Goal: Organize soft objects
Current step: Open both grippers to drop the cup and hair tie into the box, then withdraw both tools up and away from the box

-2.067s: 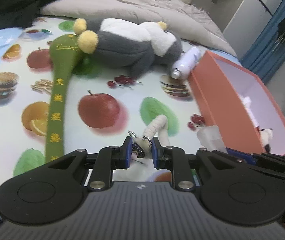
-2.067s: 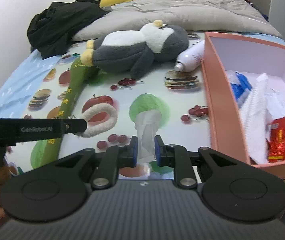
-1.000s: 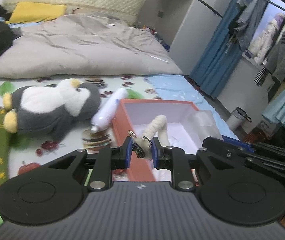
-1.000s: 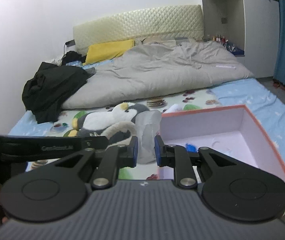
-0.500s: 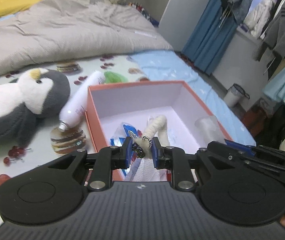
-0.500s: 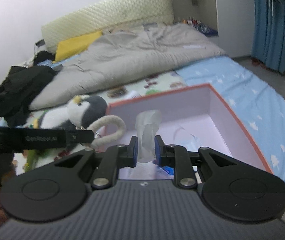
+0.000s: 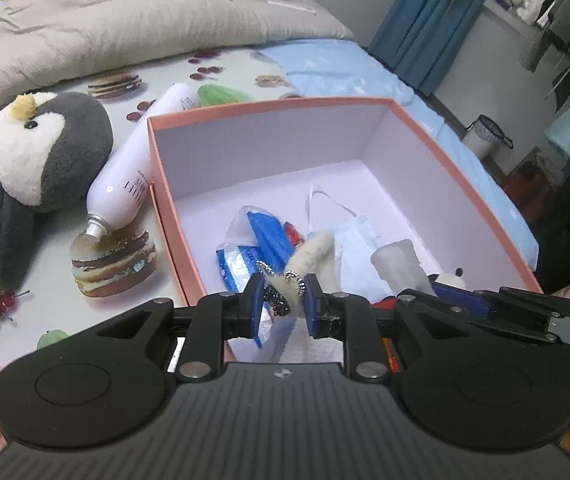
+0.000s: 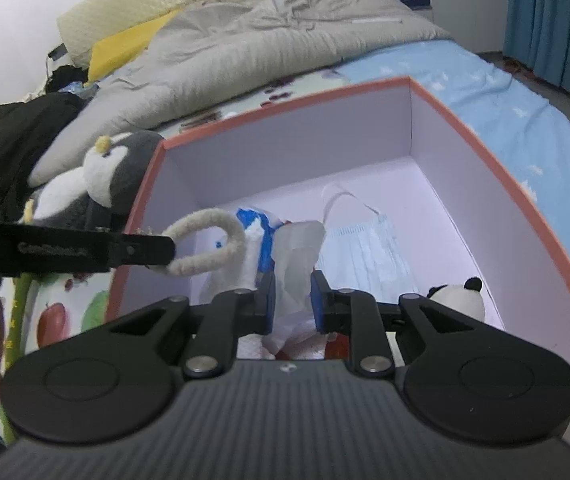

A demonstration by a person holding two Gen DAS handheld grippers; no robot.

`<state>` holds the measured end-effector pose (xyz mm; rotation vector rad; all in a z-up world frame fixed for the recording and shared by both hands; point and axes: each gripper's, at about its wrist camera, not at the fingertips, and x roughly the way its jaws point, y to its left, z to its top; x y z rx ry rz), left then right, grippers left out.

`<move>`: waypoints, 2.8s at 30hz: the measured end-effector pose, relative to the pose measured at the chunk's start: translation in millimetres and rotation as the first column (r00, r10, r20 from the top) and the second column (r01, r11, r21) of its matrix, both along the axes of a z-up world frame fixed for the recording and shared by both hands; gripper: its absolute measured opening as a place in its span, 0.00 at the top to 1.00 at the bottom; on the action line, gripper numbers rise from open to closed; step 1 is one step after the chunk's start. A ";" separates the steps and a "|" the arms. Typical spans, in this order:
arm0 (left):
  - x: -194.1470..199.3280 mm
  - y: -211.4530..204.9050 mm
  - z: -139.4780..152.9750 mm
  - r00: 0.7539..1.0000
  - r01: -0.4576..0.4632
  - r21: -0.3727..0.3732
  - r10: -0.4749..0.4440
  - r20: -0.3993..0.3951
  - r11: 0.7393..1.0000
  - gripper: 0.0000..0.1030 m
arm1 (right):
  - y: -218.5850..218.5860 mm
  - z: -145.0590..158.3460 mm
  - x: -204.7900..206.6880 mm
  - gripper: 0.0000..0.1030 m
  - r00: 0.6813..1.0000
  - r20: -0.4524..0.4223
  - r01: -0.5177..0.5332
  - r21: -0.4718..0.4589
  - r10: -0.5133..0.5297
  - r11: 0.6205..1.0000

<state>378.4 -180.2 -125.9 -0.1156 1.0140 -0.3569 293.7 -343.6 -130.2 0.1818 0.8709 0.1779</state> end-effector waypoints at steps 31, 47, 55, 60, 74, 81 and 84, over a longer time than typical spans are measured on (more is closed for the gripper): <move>-118.4 37.2 166.7 0.963 -0.015 -0.042 0.026 0.269 0.999 0.43 | 12.0 137.2 -92.3 0.51 0.967 0.250 0.056 -0.014 -0.050 0.998; -233.4 70.3 202.2 0.934 -0.033 -0.083 0.060 0.353 0.996 0.42 | 39.9 167.0 -175.5 0.51 0.938 0.334 0.101 -0.020 -0.089 0.995; -267.3 82.9 193.9 0.935 -0.041 -0.080 0.066 0.349 0.996 0.42 | 44.3 156.4 -207.6 0.51 0.939 0.323 0.136 -0.022 -0.122 0.990; -280.4 84.4 185.1 0.937 -0.045 -0.068 0.066 0.344 0.997 0.42 | 49.6 146.5 -221.6 0.51 0.941 0.317 0.139 -0.046 -0.117 0.989; -290.2 92.0 162.0 0.942 -0.090 -0.068 0.107 0.320 0.994 0.42 | 46.5 130.4 -234.8 0.51 0.948 0.286 0.154 -0.022 -0.141 0.988; -293.9 89.3 157.6 0.940 -0.097 -0.065 0.112 0.321 0.993 0.42 | 42.4 124.9 -240.7 0.51 0.952 0.259 0.170 -0.002 -0.163 0.986; -295.2 86.1 155.2 0.943 -0.088 -0.054 0.101 0.318 0.995 0.42 | 41.5 119.8 -241.6 0.51 0.956 0.242 0.172 -0.005 -0.166 0.985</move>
